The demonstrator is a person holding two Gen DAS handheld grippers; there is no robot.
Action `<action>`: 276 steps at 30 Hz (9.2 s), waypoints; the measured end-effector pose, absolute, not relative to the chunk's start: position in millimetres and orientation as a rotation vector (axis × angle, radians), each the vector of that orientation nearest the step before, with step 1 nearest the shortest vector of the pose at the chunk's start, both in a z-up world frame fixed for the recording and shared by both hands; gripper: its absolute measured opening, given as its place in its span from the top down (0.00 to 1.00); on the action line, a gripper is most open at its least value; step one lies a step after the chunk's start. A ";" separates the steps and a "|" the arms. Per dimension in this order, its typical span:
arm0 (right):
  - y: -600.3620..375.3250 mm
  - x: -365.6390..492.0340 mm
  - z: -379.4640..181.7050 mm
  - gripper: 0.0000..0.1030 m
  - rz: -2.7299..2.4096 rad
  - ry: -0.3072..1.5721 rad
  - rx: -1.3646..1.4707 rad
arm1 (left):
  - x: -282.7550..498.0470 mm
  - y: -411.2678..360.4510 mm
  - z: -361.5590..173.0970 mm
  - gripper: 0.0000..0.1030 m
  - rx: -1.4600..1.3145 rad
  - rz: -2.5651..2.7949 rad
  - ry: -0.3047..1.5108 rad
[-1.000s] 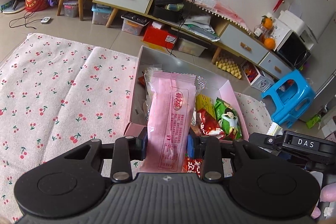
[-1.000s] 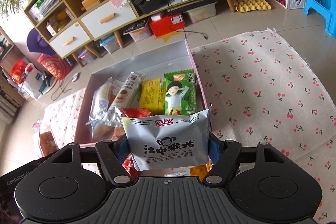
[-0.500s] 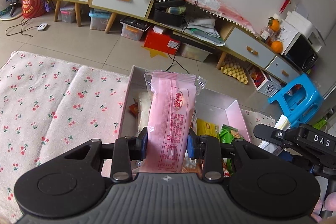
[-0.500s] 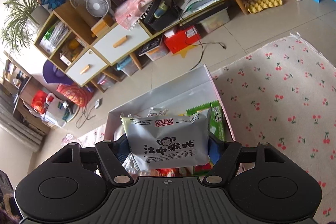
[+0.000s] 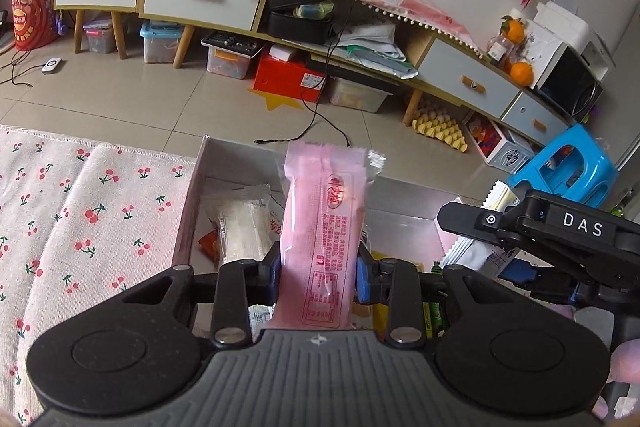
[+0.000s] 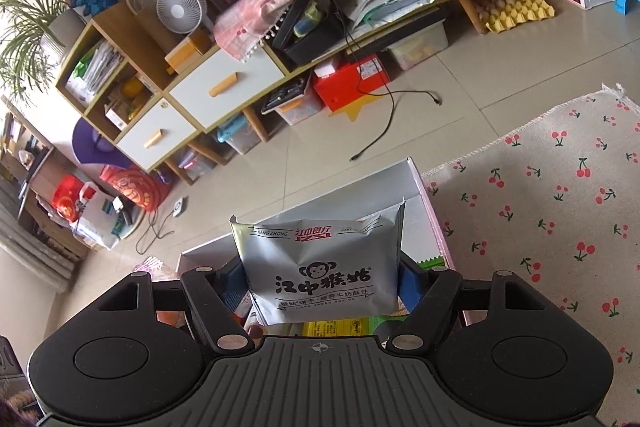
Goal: Organize snacks
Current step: 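Carry the pink and white packets into the box and open both grippers, then move the left gripper to the gold bar while the right moves to the truffle chocolate packet, then close the left gripper on the gold bar while the right closes on the truffle packet, then carry the gold bar and truffle packet over the pink box and open both grippers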
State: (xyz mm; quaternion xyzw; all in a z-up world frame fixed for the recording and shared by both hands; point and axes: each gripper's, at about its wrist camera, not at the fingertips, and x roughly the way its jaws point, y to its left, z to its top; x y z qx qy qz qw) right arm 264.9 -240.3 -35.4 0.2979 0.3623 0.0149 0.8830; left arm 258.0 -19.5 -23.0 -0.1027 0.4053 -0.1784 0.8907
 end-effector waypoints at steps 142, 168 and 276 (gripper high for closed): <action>-251.0 112.4 -70.9 0.66 0.072 1.015 0.220 | 87.5 -14.0 -40.8 0.73 0.052 -0.363 1.034; -223.5 116.1 -76.0 0.75 0.065 0.922 0.008 | 92.9 -32.6 -47.7 0.73 0.189 -0.387 0.947; -224.0 142.3 -17.7 0.21 0.035 0.765 0.519 | 186.0 14.6 4.5 0.04 -0.081 -0.278 0.803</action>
